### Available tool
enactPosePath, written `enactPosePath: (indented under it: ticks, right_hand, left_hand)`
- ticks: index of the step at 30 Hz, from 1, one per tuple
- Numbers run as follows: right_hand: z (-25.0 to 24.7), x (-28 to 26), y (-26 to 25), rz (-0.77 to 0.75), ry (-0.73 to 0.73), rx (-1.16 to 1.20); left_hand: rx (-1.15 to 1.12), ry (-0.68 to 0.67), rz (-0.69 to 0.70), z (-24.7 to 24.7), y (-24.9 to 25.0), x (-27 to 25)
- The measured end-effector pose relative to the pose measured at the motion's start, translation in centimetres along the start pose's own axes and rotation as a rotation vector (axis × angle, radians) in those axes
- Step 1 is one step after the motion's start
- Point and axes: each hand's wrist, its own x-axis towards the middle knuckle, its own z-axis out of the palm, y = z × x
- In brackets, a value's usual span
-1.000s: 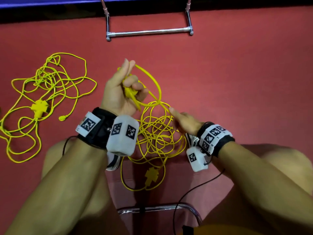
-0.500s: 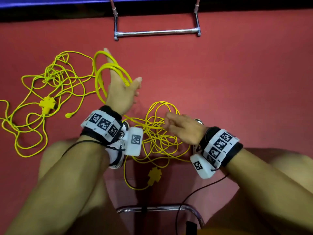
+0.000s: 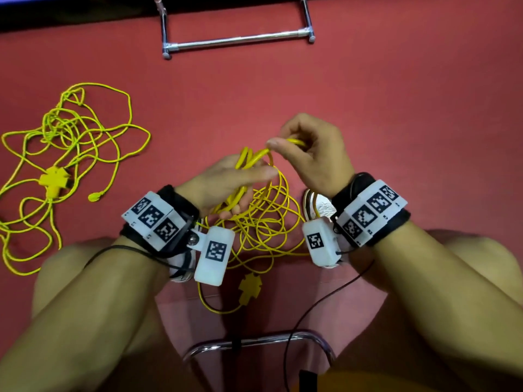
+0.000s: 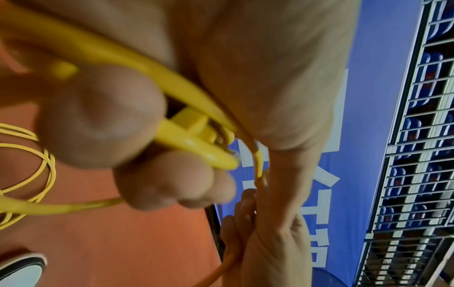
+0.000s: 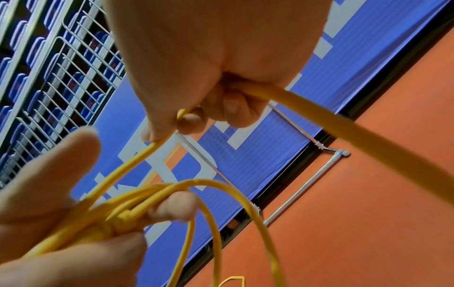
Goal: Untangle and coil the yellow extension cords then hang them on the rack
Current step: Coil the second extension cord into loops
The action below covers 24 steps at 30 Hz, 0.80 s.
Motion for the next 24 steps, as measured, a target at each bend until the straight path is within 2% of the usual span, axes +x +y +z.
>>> enactPosePath:
  ticks: [5,12,16,21,23,24]
  right_hand:
    - [-0.6,0.3,1.0,0.171,0.062,-0.232]
    - [1.4,-0.6,1.5,0.455,-0.071,-0.412]
    - [3.7,-2.8,3.9,0.625,-0.268,-0.392]
    - [5.2,-3.8,4.9,0.735,-0.454,-0.275]
    - [5.1,-4.2,4.7,0.787,-0.556,-0.262]
    - [5.1,-4.5,4.9,0.807,-0.614,-0.328]
  left_hand:
    - [-0.127,-0.09,0.051,0.4,0.1,-0.6]
    - [-0.62,-0.143,0.076,0.1,1.8,-1.6]
    - [-0.803,-0.078,0.146,-0.7,2.3,-1.7]
    - [-0.926,0.01,0.218,-1.1,2.2,-1.9]
    - [-1.008,0.031,0.289,-2.1,2.3,-1.9]
    - [-1.06,0.048,0.335,-2.8,2.4,-2.0]
